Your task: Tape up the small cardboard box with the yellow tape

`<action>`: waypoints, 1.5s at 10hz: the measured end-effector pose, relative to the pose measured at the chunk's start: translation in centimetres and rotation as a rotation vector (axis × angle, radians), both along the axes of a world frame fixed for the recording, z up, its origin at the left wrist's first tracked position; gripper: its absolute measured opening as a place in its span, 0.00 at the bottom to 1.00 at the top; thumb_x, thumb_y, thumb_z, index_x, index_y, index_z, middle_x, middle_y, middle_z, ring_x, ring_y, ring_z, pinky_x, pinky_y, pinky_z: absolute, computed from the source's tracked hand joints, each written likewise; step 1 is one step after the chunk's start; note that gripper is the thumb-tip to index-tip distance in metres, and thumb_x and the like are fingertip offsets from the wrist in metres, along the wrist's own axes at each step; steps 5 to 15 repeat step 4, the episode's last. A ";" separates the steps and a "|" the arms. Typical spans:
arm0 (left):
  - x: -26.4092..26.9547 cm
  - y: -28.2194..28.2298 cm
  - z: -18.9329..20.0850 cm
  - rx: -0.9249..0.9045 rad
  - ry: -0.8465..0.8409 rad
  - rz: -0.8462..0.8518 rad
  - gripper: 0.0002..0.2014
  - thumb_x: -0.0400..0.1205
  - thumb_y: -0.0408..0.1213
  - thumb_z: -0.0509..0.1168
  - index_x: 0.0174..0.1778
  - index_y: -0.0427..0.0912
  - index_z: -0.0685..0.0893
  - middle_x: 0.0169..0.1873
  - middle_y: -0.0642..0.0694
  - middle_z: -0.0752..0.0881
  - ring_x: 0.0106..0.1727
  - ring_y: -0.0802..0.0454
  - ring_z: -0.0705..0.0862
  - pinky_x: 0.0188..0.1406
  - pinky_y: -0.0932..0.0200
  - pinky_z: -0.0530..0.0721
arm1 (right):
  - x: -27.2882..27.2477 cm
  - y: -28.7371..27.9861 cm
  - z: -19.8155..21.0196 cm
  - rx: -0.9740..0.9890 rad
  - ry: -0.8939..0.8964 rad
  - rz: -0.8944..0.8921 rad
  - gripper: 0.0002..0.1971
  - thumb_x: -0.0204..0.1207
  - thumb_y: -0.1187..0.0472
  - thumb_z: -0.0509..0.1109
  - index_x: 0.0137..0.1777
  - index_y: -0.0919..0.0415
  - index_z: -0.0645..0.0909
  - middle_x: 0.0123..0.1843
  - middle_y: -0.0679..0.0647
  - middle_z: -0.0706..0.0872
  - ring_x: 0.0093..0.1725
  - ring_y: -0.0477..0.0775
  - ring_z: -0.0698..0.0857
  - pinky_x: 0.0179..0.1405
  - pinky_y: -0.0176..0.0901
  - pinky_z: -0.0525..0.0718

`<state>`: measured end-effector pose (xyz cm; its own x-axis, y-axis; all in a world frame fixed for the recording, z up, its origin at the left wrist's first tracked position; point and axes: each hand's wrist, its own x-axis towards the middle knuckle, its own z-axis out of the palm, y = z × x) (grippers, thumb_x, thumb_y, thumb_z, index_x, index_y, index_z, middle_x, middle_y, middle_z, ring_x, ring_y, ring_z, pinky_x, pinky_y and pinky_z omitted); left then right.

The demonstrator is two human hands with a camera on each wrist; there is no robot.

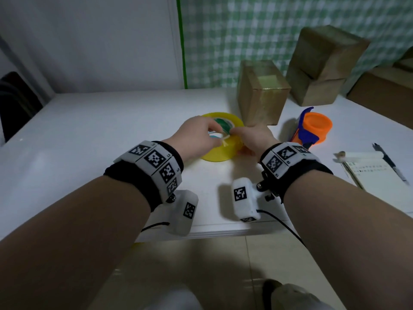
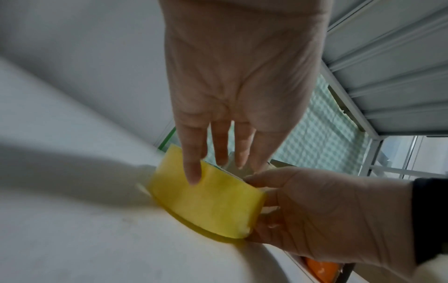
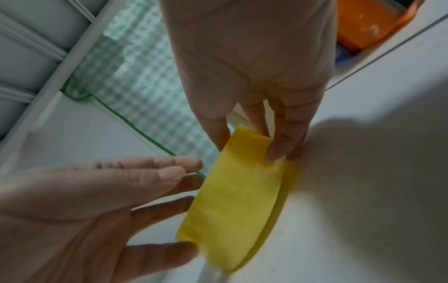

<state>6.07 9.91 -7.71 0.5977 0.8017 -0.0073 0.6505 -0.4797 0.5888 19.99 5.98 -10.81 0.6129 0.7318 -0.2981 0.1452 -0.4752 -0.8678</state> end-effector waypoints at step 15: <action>-1.1 0.7 0.8 -0.181 -0.095 0.187 0.13 0.80 0.37 0.66 0.58 0.38 0.85 0.58 0.40 0.85 0.53 0.44 0.82 0.54 0.49 0.85 | -0.1 -1.1 1.4 -0.045 -0.146 0.003 0.17 0.75 0.59 0.69 0.59 0.70 0.85 0.36 0.57 0.82 0.45 0.60 0.84 0.55 0.60 0.89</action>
